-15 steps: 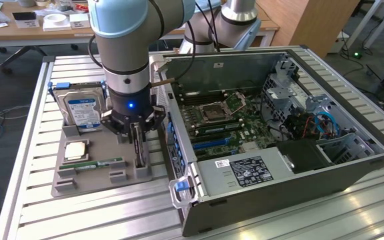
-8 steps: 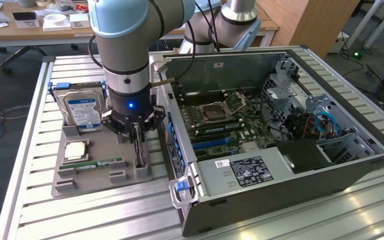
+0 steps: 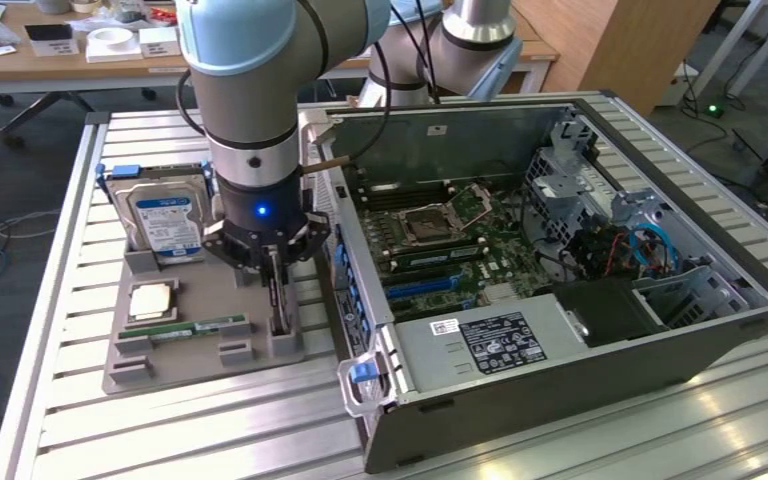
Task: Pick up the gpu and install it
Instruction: 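Pick up the gpu and move the gpu toward the slot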
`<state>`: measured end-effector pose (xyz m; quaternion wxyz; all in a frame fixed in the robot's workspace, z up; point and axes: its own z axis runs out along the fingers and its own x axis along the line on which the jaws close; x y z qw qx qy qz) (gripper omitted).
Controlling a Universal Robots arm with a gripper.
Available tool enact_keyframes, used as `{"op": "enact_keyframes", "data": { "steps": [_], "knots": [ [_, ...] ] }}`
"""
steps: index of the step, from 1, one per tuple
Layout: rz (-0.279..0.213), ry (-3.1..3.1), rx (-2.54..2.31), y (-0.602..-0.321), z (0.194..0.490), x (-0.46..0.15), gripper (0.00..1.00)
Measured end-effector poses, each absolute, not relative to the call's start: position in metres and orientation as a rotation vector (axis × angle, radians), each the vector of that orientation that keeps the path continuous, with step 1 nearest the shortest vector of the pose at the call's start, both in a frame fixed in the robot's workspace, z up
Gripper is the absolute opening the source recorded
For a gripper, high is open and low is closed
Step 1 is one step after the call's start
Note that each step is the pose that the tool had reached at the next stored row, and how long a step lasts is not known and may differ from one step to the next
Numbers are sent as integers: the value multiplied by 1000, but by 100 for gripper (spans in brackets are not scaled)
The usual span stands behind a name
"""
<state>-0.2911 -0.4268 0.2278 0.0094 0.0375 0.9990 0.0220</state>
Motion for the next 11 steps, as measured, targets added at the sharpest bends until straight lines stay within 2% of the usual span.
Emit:
{"op": "enact_keyframes", "data": {
  "steps": [2, 11],
  "knots": [
    [69, 3120, 117, -427, 228, -291, 26],
    [69, 3120, 117, -427, 228, -291, 26]
  ]
}}
